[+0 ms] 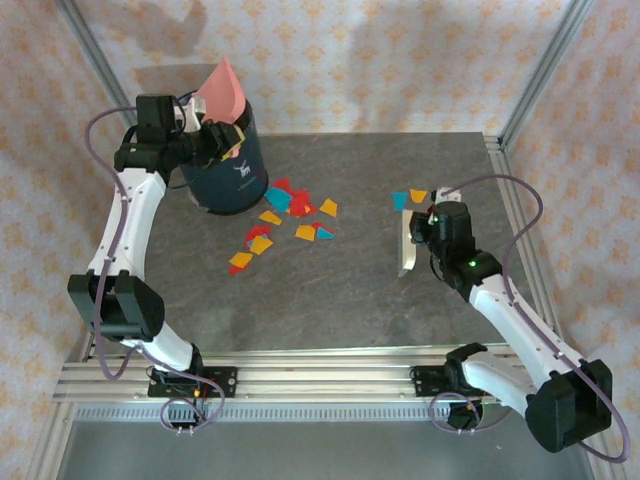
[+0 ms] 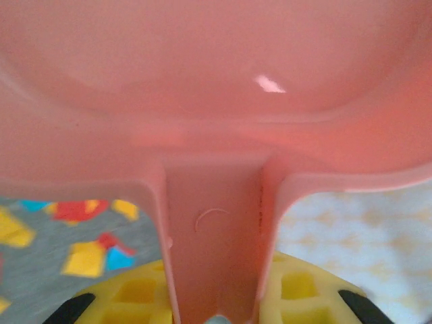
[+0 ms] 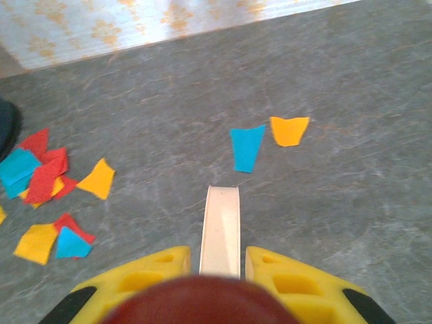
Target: Sweep away the paper scraps from the table
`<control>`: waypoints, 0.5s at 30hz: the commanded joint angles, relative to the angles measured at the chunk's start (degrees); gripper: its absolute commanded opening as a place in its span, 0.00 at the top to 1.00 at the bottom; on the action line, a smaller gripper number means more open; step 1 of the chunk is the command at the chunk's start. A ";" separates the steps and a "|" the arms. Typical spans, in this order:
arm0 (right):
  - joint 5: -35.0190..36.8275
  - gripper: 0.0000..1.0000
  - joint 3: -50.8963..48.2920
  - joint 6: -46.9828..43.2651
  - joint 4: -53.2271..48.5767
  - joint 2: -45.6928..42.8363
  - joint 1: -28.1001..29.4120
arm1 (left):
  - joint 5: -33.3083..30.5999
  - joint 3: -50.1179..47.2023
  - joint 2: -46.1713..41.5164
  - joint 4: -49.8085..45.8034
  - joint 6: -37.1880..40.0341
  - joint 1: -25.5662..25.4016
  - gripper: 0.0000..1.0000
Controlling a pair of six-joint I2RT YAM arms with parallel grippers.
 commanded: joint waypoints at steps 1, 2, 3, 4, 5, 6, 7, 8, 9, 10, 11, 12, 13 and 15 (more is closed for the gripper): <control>8.03 1.00 3.83 -1.73 0.62 1.17 -1.07 | -9.49 2.93 -2.19 -19.48 18.75 -1.15 1.00; 9.87 1.00 4.41 -2.39 0.50 1.71 -1.28 | -11.11 2.94 -2.69 -21.42 20.84 -1.51 1.00; 11.25 1.00 4.79 -2.90 0.41 2.23 -1.58 | -12.49 2.88 -3.13 -22.95 22.53 -1.87 1.00; 12.58 1.00 5.22 -3.45 0.58 2.90 -2.06 | -13.79 2.77 -3.69 -24.60 24.25 -2.33 1.00; 13.56 1.00 5.60 -3.95 0.75 3.59 -2.49 | -15.20 2.60 -4.25 -26.14 25.75 -2.73 1.00; 14.37 1.00 5.93 -4.30 1.14 4.18 -2.98 | -16.41 2.27 -4.77 -27.31 26.79 -3.05 1.00; 15.15 1.00 6.07 -4.86 2.02 5.04 -3.45 | -17.63 1.78 -5.52 -28.42 27.91 -3.44 1.00; 15.75 1.00 6.36 -5.57 2.83 5.95 -4.10 | -18.65 1.12 -6.39 -29.15 28.78 -3.84 1.00; 16.19 1.00 6.64 -6.09 3.51 6.93 -4.64 | -19.36 0.30 -7.32 -29.51 29.31 -4.11 1.00; 16.49 1.00 7.05 -7.00 4.51 8.27 -5.16 | -20.01 -0.92 -8.45 -29.67 29.77 -4.36 1.00; 16.77 1.00 7.62 -7.87 5.27 9.66 -5.80 | -20.65 -2.07 -9.54 -29.76 30.02 -4.68 1.00; 17.22 1.00 8.18 -8.59 5.85 11.06 -6.25 | -21.30 -2.92 -10.55 -29.97 30.10 -4.93 1.00; 17.78 1.00 8.88 -9.48 6.76 13.24 -6.82 | -22.09 -4.11 -11.63 -30.21 30.19 -5.24 1.00; 18.56 1.00 10.04 -11.26 8.65 16.54 -7.73 | -22.99 -6.54 -13.68 -30.55 30.28 -5.90 1.00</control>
